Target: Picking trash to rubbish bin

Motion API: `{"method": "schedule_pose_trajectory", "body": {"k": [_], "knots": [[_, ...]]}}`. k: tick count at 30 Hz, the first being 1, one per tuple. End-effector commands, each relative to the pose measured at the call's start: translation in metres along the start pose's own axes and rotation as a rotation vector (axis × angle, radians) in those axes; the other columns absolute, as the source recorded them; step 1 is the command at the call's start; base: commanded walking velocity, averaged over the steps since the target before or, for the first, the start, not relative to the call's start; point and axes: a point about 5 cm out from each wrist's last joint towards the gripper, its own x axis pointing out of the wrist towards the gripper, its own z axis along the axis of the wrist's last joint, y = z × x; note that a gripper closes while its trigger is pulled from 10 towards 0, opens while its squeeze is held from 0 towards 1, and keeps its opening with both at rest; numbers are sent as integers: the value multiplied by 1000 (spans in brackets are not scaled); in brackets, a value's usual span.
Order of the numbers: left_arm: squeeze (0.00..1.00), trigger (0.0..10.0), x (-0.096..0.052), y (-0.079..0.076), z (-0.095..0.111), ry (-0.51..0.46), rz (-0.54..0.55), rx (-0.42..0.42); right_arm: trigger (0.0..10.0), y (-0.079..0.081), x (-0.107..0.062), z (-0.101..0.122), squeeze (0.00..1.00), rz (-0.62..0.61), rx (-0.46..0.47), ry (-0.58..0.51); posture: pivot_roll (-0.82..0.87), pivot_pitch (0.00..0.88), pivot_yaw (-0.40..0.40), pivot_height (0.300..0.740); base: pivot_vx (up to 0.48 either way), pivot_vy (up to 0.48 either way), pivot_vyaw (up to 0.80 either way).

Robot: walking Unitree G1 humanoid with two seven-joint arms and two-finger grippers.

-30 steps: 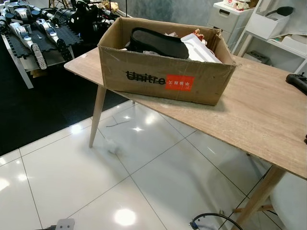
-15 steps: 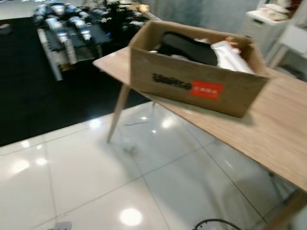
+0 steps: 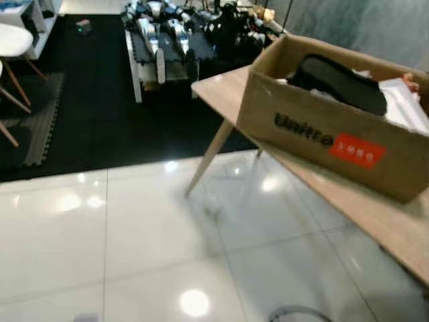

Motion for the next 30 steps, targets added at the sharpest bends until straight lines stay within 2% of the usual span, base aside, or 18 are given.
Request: {"method": "schedule_pose_trajectory", "body": {"k": [1, 10, 30], "knots": [[0, 10000, -1, -1, -9, 33, -5, 17, 10000, 9, 1, 5, 0, 40, 7, -21, 197, 89, -42, 740, 0, 0, 744], [0, 10000, -1, 6, -7, 32, 1, 45, 10000, 13, 1, 7, 0, 57, 20, -26, 201, 93, -20, 740, 0, 0, 744], [0, 10000, -1, 2, -7, 30, -14, 47, 10000, 11, 1, 6, 0, 72, -7, -25, 210, 79, -40, 740, 0, 0, 744]]}}
